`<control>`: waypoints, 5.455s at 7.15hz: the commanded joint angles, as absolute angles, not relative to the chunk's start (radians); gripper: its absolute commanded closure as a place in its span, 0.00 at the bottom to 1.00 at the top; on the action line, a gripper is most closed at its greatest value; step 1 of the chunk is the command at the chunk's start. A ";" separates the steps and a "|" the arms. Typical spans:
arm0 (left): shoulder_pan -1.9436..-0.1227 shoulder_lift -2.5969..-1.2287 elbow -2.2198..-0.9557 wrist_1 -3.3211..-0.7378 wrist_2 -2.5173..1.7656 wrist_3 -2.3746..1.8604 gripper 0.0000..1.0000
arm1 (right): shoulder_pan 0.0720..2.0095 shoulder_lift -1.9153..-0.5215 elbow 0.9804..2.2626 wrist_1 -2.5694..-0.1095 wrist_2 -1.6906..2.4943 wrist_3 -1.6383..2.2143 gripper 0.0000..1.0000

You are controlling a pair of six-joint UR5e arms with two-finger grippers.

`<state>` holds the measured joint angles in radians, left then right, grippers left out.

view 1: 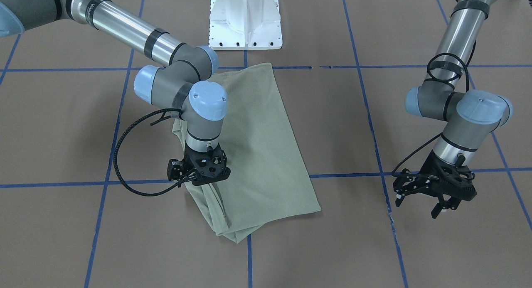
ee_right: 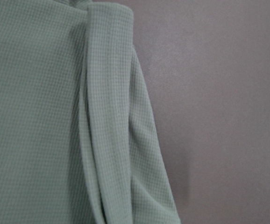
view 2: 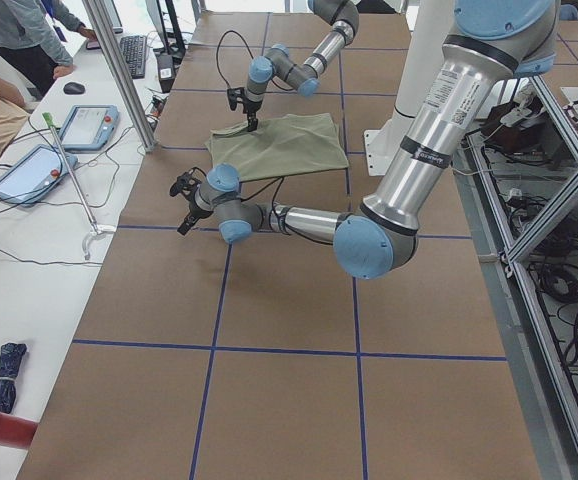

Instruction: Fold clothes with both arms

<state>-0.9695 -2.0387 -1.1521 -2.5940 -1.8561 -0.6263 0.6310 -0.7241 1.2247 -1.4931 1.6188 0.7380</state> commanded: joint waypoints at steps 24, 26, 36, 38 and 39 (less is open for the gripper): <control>-0.130 -1.862 -1.930 -2.114 -1.543 -1.868 0.39 | 0.466 -1.279 1.890 -1.006 1.555 1.451 0.00; -0.124 -1.865 -1.930 -2.115 -1.508 -1.887 0.39 | 0.463 -1.279 1.890 -1.006 1.554 1.451 0.00; -0.081 -1.891 -1.873 -2.123 -1.437 -1.878 0.39 | 0.465 -1.281 1.890 -1.006 1.555 1.451 0.00; -0.081 -1.893 -1.870 -2.123 -1.437 -1.875 0.39 | 0.465 -1.281 1.890 -1.006 1.554 1.451 0.00; -0.081 -1.897 -1.870 -2.123 -1.437 -1.875 0.39 | 0.465 -1.281 1.890 -1.006 1.554 1.451 0.00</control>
